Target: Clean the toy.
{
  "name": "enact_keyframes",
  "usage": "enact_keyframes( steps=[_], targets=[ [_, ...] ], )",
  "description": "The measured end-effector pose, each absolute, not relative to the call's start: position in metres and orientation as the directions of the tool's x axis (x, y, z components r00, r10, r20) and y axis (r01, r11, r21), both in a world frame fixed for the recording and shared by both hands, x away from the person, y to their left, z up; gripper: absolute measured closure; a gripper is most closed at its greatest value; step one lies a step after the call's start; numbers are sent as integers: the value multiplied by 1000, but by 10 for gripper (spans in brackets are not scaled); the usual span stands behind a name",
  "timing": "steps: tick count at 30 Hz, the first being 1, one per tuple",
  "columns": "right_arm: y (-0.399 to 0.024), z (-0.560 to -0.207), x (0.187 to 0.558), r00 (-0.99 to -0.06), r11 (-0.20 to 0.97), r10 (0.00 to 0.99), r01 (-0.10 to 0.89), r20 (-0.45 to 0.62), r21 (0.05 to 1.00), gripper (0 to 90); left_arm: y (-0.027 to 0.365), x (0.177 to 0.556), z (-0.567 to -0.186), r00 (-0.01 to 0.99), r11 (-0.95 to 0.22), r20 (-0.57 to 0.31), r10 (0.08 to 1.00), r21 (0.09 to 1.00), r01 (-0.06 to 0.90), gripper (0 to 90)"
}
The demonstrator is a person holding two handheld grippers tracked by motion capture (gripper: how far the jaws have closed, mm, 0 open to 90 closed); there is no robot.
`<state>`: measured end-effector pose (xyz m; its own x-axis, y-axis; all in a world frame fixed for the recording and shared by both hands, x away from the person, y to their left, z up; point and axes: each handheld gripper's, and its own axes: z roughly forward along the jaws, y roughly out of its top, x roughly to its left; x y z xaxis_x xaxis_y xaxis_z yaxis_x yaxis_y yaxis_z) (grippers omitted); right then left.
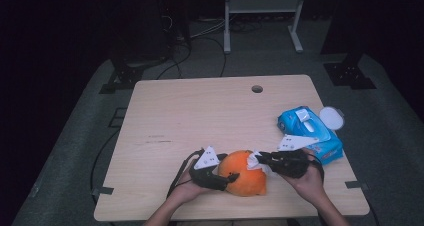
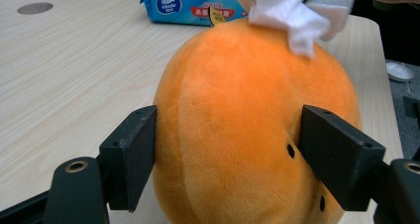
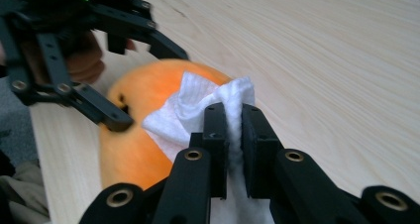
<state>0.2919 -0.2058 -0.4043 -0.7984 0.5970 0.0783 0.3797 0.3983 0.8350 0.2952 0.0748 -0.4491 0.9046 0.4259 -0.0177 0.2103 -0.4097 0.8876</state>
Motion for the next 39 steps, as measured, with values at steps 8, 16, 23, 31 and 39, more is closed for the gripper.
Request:
enact_keyframes(
  steps=[8,16,23,31,39],
  targets=[
    [-212,-404,291,-794,419,606,380,58,825,812,77,297,-450,906,-412,-28,422,885,219,243],
    [-194,-400,285,-825,424,560,356,68,833,811,76,295,-450,912,-418,-23,410,884,211,231],
    [-216,-405,296,-786,388,610,407,100,827,813,74,293,-447,914,-413,-28,404,886,210,234],
    [-204,-404,287,-825,408,556,379,104,831,813,83,301,-437,924,-424,-121,362,862,279,110],
    [-194,-401,280,-853,445,517,333,65,831,813,77,309,-447,909,-405,-219,354,841,360,173]
  ],
)
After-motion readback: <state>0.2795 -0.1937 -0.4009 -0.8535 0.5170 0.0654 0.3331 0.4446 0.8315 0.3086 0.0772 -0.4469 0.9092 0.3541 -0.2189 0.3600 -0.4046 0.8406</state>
